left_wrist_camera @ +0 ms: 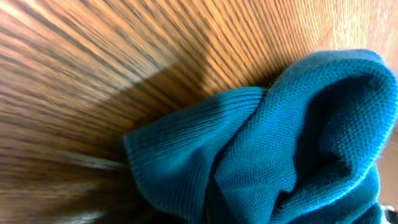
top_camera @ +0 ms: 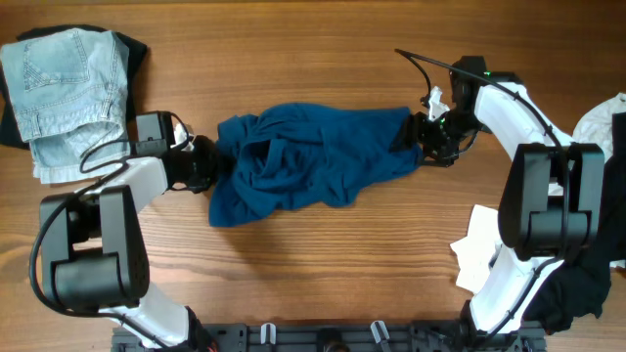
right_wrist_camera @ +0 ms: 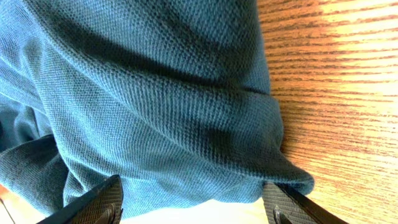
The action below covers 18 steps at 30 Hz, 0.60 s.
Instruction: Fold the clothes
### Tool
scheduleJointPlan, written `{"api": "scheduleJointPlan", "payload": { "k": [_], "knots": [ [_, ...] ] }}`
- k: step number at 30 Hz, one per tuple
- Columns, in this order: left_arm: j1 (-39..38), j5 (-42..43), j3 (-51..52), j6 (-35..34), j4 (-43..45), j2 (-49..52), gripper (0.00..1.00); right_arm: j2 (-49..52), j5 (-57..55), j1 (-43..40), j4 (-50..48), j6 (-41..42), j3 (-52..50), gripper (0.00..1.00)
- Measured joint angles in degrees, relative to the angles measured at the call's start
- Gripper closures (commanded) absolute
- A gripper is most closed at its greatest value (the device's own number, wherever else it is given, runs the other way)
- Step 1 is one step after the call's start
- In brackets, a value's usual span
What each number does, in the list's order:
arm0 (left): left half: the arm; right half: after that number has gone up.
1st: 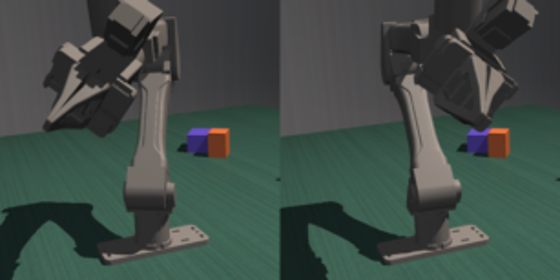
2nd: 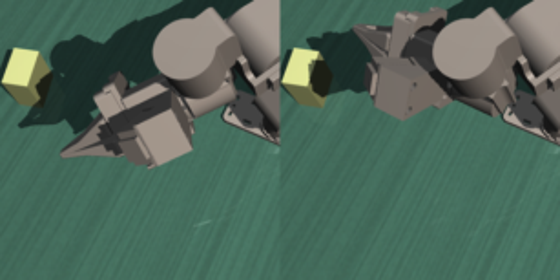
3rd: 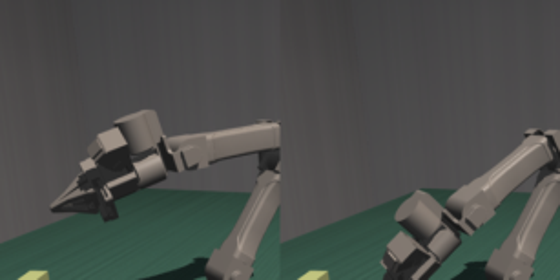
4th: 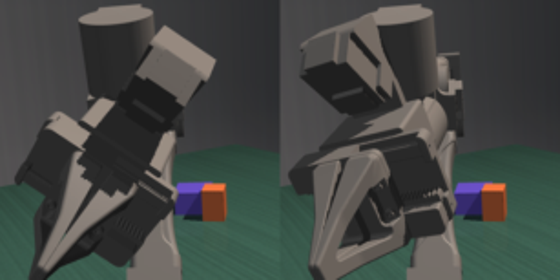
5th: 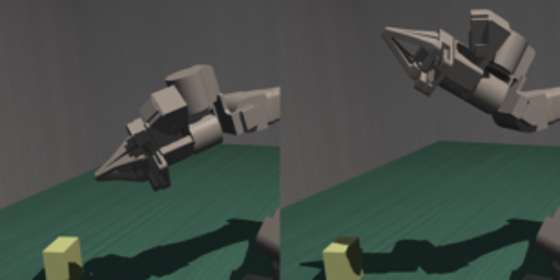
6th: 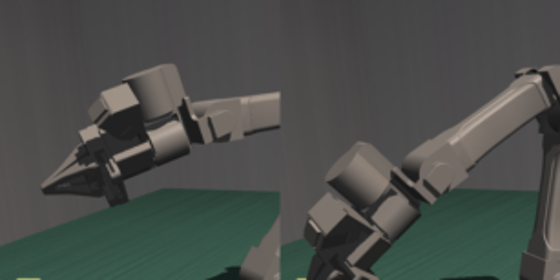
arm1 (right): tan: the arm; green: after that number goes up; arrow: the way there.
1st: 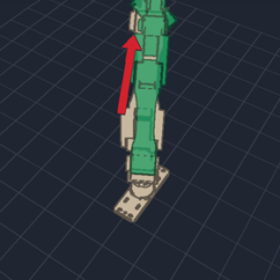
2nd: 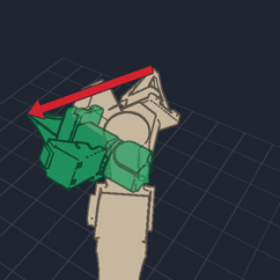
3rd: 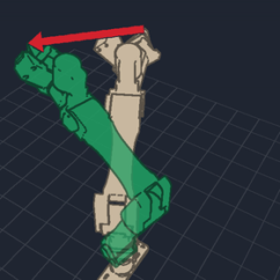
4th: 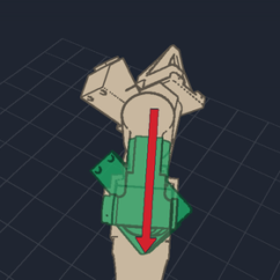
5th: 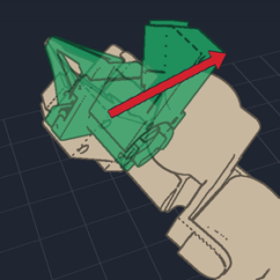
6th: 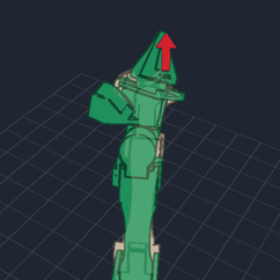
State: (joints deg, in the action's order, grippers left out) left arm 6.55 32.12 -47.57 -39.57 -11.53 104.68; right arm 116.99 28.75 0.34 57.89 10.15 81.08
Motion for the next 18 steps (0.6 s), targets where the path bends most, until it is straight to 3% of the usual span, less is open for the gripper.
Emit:
{"api": "scheduleJointPlan", "payload": {
  "k": [6, 11, 18],
  "knots": [
    [-1.07, 3.65, 1.49, 0.02, 3.76, 0.17, 0.96, 0.00, 0.00, 0.00, 0.15, 0.00, 0.00, 0.28],
    [-2.75, 0.68, 4.15, -0.09, -0.07, -5.20, 0.96, 0.00, 0.00, 0.00, 0.13, 0.00, 0.00, 0.28],
    [-2.84, -7.15, 4.74, -0.17, -12.02, -26.53, 0.96, 0.00, 0.00, 0.00, 0.11, 0.00, 0.00, 0.29]
  ]
}}
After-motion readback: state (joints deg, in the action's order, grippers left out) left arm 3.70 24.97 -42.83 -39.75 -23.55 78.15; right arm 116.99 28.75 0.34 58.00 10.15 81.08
